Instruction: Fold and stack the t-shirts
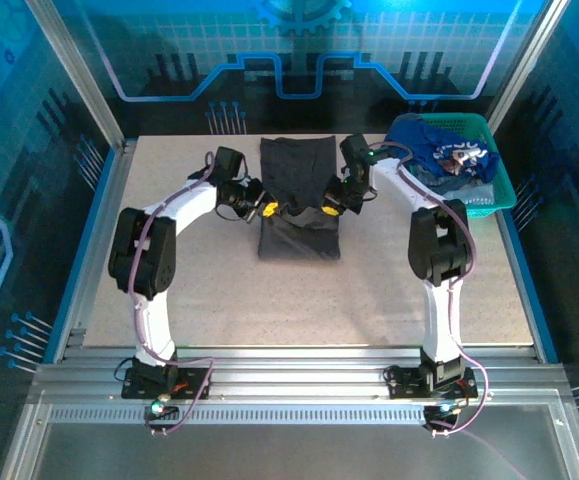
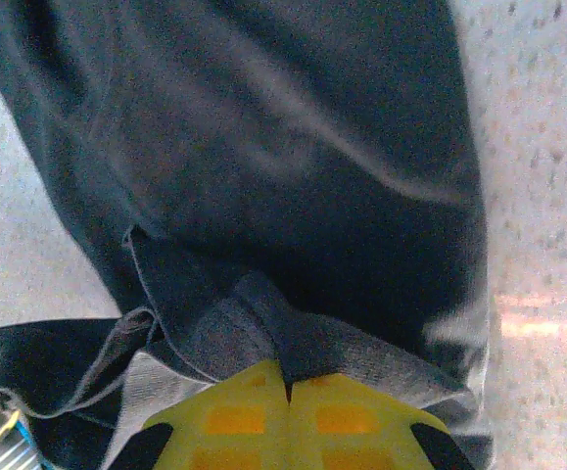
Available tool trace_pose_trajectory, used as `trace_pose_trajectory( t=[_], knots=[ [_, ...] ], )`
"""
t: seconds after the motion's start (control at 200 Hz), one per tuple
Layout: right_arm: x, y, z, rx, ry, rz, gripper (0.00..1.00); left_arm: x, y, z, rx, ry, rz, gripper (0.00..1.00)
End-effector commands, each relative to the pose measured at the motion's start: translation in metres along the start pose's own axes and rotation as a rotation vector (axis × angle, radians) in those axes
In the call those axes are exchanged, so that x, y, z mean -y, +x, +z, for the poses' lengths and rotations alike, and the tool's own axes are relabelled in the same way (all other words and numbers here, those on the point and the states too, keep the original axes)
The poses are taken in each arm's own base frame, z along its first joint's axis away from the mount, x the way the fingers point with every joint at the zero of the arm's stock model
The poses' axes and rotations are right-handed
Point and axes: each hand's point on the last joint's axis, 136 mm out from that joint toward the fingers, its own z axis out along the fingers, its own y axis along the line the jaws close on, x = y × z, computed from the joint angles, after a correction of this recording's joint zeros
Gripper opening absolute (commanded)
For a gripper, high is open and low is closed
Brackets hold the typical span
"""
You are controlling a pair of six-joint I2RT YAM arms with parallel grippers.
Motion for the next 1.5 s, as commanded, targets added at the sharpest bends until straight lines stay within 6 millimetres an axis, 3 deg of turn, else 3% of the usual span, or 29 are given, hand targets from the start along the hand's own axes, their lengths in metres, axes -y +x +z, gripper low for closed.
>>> trace_pose_trajectory(
  t=[0.0, 0.1, 0.14, 0.16, 0.22, 0.3, 0.425, 0.52, 0.68, 0.86, 1.015, 1.1, 1.276, 1.406, 1.496],
  knots=[
    [0.003, -0.016, 0.002, -0.001, 0.016, -0.008, 0.12, 0.013, -0.015, 0.001, 0.0, 0.017, 0.04, 0.21],
    [-0.005, -0.027, -0.005, 0.027, -0.002, -0.046, 0.46, 0.016, -0.018, -0.008, 0.031, -0.011, 0.067, 0.55],
    [-0.006, -0.028, -0.011, 0.044, -0.004, -0.058, 0.53, 0.014, -0.014, -0.012, 0.034, -0.019, 0.075, 0.66],
    [-0.006, -0.027, -0.015, 0.051, -0.003, -0.063, 0.55, 0.012, -0.012, -0.014, 0.034, -0.026, 0.077, 0.79],
    [-0.003, -0.023, -0.029, 0.076, 0.002, -0.07, 0.58, 0.001, -0.003, -0.024, 0.041, -0.056, 0.083, 0.82],
    [0.003, -0.008, -0.045, 0.104, 0.003, -0.076, 0.59, -0.028, 0.013, -0.039, 0.057, -0.124, 0.067, 0.76],
    [0.028, 0.039, -0.044, 0.064, 0.006, -0.041, 0.58, -0.067, 0.047, -0.044, 0.029, -0.136, -0.017, 0.65],
    [0.044, 0.071, -0.033, 0.023, -0.031, -0.007, 0.58, -0.096, 0.065, -0.035, -0.012, -0.157, -0.078, 0.59],
    [0.055, 0.096, -0.012, -0.036, -0.1, 0.032, 0.6, -0.119, 0.074, -0.012, -0.058, -0.123, -0.181, 0.54],
    [0.064, 0.106, 0.016, -0.121, -0.088, 0.054, 0.58, -0.117, 0.07, 0.005, -0.067, -0.108, -0.182, 0.54],
    [0.066, 0.107, 0.027, -0.128, -0.06, 0.067, 0.55, -0.111, 0.068, 0.017, -0.074, -0.108, -0.166, 0.49],
    [0.066, 0.104, 0.032, -0.133, -0.047, 0.073, 0.47, -0.109, 0.065, 0.026, -0.071, -0.103, -0.165, 0.38],
    [0.07, 0.098, 0.035, -0.122, -0.008, 0.077, 0.24, -0.103, 0.052, 0.027, -0.015, -0.098, -0.148, 0.0],
    [0.076, 0.091, 0.027, -0.073, 0.048, 0.068, 0.07, -0.111, 0.059, 0.015, -0.001, -0.137, -0.14, 0.0],
    [0.083, 0.09, 0.015, -0.033, 0.109, 0.037, 0.0, -0.121, 0.071, 0.002, -0.003, -0.165, -0.122, 0.0]
  ],
)
